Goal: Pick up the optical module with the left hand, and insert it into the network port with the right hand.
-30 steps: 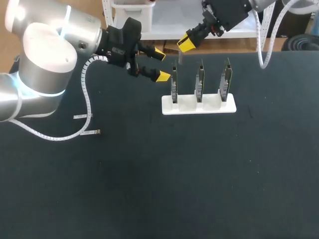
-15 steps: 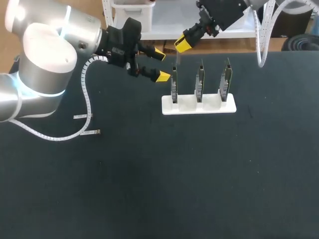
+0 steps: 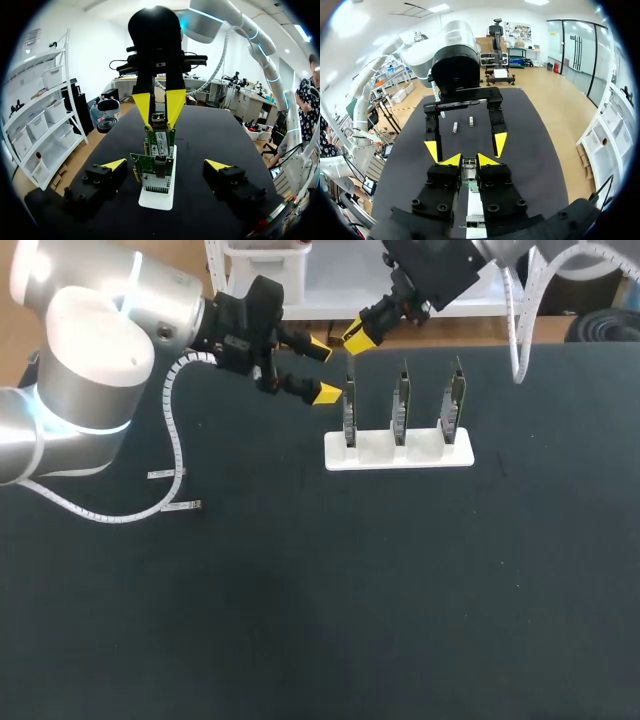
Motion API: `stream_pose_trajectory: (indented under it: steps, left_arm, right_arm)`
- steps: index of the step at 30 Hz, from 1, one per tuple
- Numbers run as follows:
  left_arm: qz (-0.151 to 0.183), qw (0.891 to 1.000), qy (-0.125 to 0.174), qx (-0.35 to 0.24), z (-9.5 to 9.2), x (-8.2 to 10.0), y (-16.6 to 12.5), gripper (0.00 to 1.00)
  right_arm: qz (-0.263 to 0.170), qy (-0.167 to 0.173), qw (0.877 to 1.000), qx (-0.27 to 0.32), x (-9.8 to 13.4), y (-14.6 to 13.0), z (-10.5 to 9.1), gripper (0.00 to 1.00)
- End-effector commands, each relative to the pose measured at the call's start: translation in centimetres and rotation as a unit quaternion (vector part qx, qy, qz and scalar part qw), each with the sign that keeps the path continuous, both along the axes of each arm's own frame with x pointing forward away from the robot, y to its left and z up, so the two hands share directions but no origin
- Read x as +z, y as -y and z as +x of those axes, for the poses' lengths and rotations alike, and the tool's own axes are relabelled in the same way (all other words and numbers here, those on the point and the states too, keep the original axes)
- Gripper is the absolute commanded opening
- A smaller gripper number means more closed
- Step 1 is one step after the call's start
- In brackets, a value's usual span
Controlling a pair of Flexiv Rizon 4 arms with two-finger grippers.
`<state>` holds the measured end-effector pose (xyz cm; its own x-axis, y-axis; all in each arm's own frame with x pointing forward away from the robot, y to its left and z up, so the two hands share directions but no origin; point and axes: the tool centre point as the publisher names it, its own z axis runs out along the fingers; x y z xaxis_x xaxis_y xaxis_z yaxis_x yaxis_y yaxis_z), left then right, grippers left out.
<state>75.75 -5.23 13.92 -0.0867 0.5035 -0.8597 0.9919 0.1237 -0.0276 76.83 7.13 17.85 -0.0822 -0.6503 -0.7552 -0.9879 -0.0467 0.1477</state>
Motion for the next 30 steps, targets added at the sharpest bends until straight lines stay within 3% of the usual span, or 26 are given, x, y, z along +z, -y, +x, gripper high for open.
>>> stream_pose_trajectory:
  steps: [1,30]
  left_arm:
    - [0.002,1.0,-0.001,-0.001,0.16,0.01,0.07,1.0]
    - [0.002,1.0,-0.001,-0.001,0.16,0.01,0.07,1.0]
  right_arm:
    - [-0.003,0.006,1.0,-0.001,0.08,-0.07,-0.16,0.0]
    - [0.001,0.0,1.0,0.01,-0.59,-0.28,0.55,0.0]
